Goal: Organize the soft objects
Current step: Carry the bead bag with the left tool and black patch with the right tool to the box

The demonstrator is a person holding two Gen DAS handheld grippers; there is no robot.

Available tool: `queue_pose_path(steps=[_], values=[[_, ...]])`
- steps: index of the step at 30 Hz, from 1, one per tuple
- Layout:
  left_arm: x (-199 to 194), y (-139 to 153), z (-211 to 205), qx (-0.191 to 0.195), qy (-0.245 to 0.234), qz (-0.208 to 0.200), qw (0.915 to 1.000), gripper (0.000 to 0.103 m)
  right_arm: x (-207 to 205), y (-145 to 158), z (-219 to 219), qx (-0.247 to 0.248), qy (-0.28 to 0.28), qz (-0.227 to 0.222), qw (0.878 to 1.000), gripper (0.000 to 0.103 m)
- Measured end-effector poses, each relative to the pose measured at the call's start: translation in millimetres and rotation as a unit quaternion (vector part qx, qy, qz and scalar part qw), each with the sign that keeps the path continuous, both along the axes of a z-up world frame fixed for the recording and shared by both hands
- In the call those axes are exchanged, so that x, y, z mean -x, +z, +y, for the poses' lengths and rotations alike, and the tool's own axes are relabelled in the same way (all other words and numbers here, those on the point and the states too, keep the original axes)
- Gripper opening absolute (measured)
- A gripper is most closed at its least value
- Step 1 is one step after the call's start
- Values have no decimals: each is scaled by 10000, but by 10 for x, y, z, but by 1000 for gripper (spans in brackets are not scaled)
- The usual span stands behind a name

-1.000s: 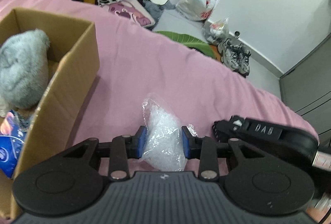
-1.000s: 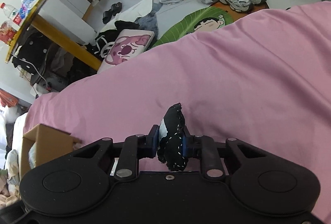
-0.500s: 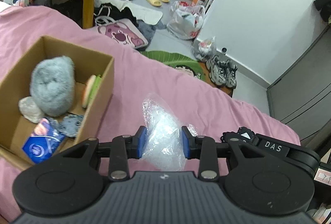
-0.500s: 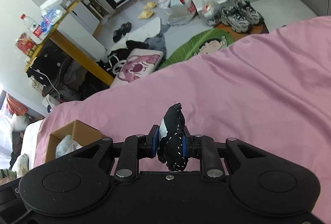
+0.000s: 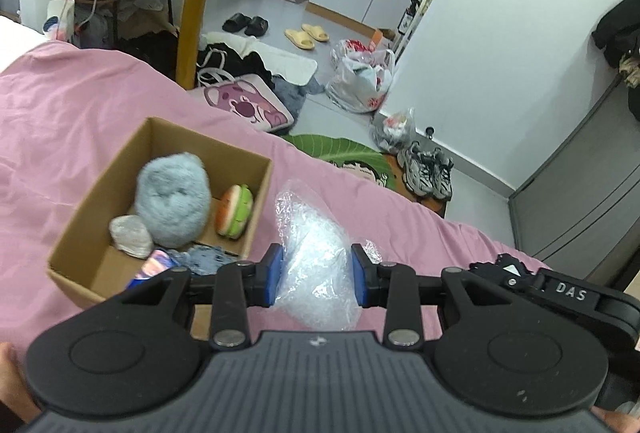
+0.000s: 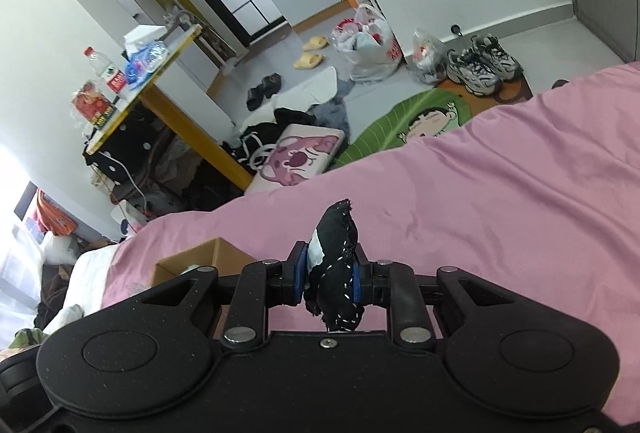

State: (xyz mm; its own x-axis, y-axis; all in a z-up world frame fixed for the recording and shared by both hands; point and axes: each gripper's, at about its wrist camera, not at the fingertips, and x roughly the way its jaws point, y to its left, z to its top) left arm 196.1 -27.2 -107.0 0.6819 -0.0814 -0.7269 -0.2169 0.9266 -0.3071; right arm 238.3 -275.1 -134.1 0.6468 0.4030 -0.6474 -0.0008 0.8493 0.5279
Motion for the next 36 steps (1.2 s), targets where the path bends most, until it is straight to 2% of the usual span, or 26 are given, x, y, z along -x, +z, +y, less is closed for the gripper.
queue_pose_path(steps=[17,25,36], values=[[256,266,628,58,317,-301,9990,34,154,387,480,70,276,-367,9989,22],[303,206,935,138,531,-257,9982,34,173,458,785,187,464,-435,9978,22],[318,8,1256,306,818,-199,9960,34,199,399,1265,334,810,-328,9956,22]])
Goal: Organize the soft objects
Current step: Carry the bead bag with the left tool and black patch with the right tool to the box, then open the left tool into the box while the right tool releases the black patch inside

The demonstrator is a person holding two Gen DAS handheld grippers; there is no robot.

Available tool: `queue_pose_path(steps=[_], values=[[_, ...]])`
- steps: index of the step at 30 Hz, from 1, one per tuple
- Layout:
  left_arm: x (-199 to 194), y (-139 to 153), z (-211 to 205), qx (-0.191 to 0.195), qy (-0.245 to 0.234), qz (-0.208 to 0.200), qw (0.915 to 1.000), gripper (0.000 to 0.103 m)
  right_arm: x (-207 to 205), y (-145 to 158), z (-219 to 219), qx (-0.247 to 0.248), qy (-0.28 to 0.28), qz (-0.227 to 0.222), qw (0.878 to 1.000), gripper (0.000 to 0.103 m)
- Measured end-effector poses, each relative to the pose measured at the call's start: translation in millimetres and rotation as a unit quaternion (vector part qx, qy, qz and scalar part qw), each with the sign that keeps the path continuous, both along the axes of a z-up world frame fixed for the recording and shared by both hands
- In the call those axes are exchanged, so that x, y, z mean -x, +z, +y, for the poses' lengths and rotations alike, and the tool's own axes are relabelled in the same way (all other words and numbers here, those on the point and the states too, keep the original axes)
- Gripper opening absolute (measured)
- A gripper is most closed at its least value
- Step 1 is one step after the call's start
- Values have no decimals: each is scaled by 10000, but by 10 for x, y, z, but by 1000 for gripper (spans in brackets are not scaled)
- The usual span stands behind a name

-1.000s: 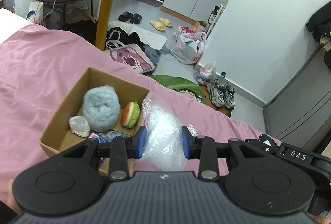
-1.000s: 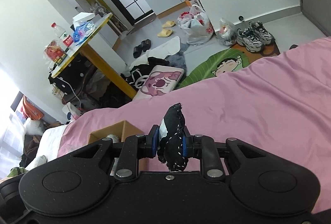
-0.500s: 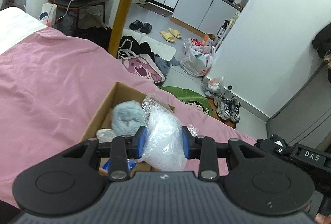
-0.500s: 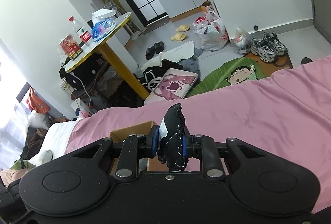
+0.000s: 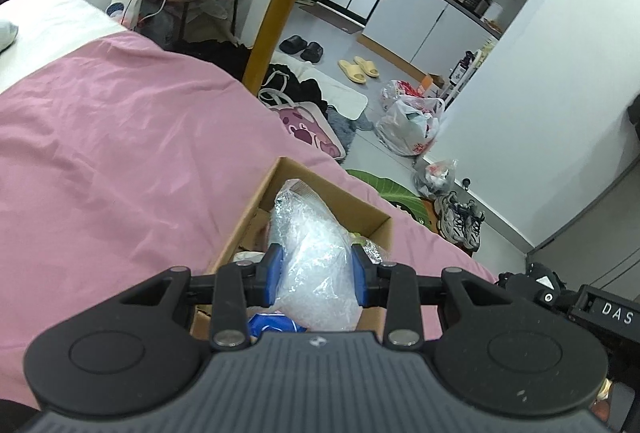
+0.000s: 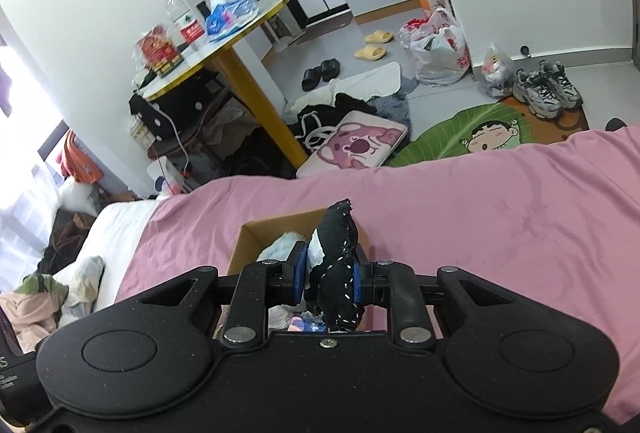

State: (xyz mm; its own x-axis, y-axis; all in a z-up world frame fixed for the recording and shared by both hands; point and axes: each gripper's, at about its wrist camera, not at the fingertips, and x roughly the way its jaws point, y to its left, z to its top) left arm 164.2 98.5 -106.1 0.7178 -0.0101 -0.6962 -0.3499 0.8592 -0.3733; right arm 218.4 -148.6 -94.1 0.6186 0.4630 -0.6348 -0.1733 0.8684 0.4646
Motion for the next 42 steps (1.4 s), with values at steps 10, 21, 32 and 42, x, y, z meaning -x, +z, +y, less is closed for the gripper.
queue_pose_path(steps=[10,21,32,42], values=[[-77,-284,140,87,192,198,9996,35,-12,-170,429,225,248,236,9992,22],[-64,-319,299,267,320,59,9991,43,-15,-283,742,411,394,426,9975,24],[-74,-322,302,141,380,138,9991,52,54,-274,734,368,361,501,9974,44],[-23,-133,137,-187,251,125,9994,76,137,-112,249,-31,-48,427,9991,52]])
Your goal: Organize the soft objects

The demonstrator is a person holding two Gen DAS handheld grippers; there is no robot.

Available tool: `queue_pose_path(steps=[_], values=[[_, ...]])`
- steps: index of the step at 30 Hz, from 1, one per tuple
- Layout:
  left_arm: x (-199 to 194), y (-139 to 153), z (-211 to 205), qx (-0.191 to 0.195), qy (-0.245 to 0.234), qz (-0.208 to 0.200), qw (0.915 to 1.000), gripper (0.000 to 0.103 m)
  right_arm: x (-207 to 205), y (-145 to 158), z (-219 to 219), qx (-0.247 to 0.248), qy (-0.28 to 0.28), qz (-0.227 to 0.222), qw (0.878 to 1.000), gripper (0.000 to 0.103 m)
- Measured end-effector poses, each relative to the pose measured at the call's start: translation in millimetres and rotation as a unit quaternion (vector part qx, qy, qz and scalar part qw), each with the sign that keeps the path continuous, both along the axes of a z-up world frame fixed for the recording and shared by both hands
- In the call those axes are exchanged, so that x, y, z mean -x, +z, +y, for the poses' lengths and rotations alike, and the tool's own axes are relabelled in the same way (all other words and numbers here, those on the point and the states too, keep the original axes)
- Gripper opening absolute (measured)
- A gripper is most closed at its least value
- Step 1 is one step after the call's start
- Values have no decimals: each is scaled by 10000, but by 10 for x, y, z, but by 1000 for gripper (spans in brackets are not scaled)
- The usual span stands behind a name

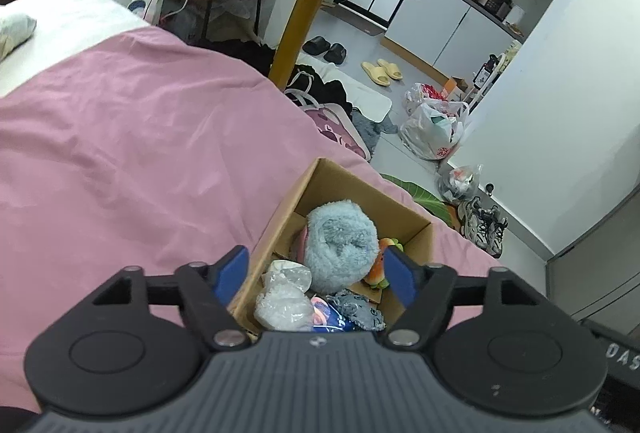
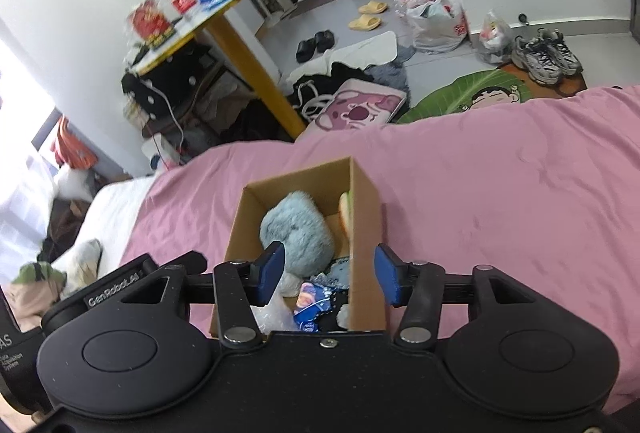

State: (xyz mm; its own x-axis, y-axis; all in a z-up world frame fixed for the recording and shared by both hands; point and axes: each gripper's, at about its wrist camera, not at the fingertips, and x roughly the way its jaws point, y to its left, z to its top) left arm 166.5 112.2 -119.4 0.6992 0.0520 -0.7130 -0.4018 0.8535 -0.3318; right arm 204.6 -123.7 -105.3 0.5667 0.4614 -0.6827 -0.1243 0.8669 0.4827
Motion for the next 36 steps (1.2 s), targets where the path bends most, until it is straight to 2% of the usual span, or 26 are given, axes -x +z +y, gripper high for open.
queue_pose_path(steps=[3,8,10,12,16,21,24,36], values=[[33,63,-42,-58,60,41,10000,82,25,27,-106,-70,-87,-21,9999,53],[81,166,-149,-27,-50,126,9999,85,74,79,-234,-186,-121,-65,9997,58],[103,221,-207,-92,-133,171,9997,86,105,114,-281,-224,-128,-94,9996,63],[130,285,-266,-140,-252,197,9994,88,134,153,-339,-250,-164,-140,9995,75],[202,397,-390,-271,-423,259,9984,94,195,228,-473,-296,-178,-231,9991,84],[286,505,-537,-368,-597,375,9968,97,294,350,-650,-203,-136,-382,9990,103],[345,592,-640,-550,-736,363,9951,102,353,411,-753,-105,-98,-423,9990,103],[608,847,-933,-776,-980,206,9919,102,623,564,-984,121,80,-563,9983,103]])
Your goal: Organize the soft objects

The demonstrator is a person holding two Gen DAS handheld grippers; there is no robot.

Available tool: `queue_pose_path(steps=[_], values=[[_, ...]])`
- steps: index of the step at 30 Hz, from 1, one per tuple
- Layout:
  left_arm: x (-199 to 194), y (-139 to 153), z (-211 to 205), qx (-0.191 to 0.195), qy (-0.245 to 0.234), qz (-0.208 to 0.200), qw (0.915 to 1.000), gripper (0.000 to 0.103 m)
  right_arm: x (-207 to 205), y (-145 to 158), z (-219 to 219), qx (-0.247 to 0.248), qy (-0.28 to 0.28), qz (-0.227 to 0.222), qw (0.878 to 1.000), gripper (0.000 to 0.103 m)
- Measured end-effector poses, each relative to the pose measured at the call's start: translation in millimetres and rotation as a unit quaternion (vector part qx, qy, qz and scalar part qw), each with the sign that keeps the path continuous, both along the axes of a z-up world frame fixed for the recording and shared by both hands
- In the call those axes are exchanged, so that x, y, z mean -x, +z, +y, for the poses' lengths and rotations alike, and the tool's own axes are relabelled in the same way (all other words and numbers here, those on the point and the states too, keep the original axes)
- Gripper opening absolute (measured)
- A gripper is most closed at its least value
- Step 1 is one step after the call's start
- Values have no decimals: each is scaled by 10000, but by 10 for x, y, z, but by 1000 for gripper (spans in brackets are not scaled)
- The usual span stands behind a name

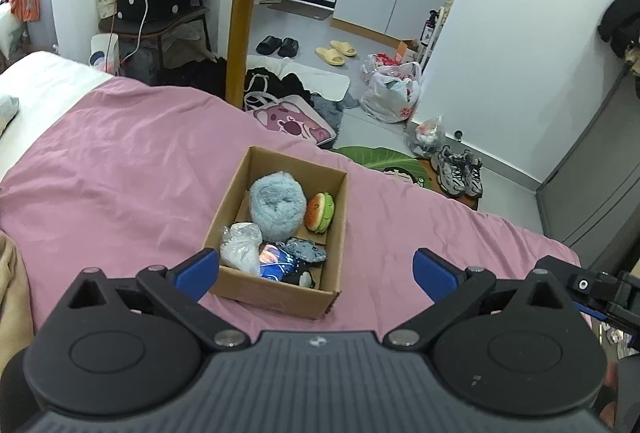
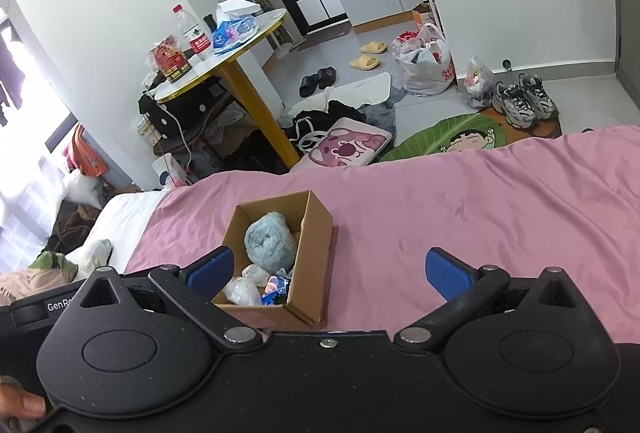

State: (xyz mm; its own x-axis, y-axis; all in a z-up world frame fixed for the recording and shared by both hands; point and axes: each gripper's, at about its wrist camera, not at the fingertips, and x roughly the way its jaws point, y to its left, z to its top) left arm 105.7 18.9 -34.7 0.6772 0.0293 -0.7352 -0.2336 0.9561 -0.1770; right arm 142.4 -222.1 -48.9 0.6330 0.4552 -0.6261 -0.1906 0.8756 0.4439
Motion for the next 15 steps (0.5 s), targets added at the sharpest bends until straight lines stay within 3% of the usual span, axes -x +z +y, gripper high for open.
queue_pose_path(steps=[15], values=[[427,105,-199,-157,-324,-93,9993,102,383,93,-127,292,237,-123,9992,103]])
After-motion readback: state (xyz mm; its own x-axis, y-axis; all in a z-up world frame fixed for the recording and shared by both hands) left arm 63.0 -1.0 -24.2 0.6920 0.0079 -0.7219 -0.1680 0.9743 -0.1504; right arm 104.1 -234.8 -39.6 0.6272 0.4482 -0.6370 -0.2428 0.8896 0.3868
